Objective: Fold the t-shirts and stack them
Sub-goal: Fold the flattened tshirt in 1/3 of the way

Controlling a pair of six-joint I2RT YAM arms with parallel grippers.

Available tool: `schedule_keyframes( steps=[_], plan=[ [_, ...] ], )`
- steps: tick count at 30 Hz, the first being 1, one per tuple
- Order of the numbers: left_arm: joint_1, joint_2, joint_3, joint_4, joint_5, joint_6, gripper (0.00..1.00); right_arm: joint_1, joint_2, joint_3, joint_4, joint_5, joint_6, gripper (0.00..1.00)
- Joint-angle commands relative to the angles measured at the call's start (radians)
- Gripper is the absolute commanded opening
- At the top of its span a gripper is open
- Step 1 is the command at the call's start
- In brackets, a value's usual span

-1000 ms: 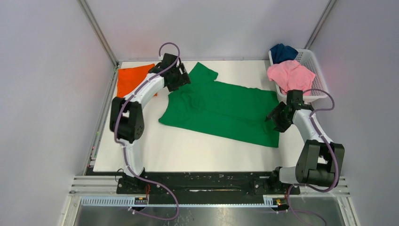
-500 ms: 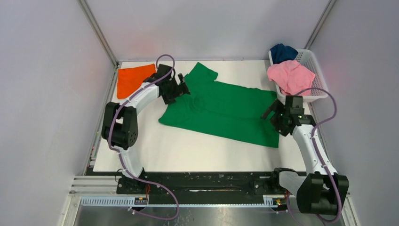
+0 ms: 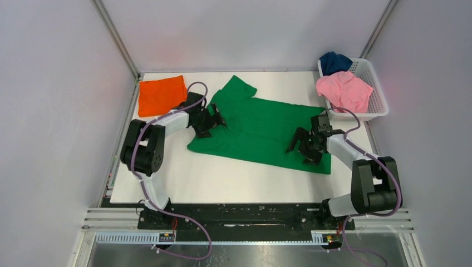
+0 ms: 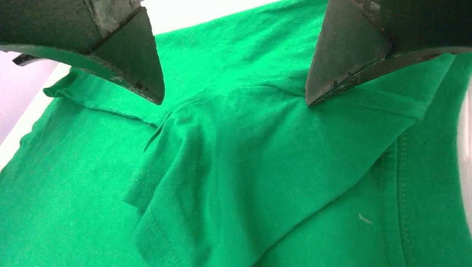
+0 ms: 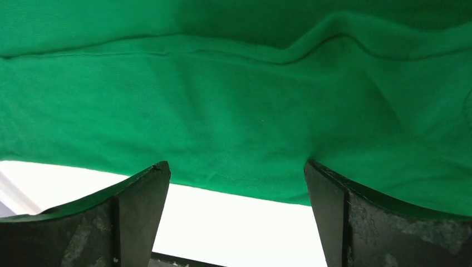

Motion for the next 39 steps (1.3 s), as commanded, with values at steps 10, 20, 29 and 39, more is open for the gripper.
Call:
schedule_keyframes(
  steps=[10,20,29,39],
  plan=[
    [-0.006,-0.545,-0.601,-0.102,-0.116,-0.072,0.99,0.059,-0.163,-0.199,-0.172,-0.022,-0.046,1.00],
    [0.013,-0.750,-0.663,-0.233,-0.352,-0.069,0.99,0.189,-0.248,-0.190,-0.259,-0.062,-0.030,0.99],
    [0.073,-0.706,-0.596,-0.248,-0.413,-0.034,0.99,0.294,-0.242,-0.280,-0.139,-0.124,0.109,0.99],
    [0.095,-0.750,-0.511,-0.224,-0.371,-0.031,0.99,0.342,-0.412,-0.218,-0.185,-0.095,0.122,0.98]
  ],
)
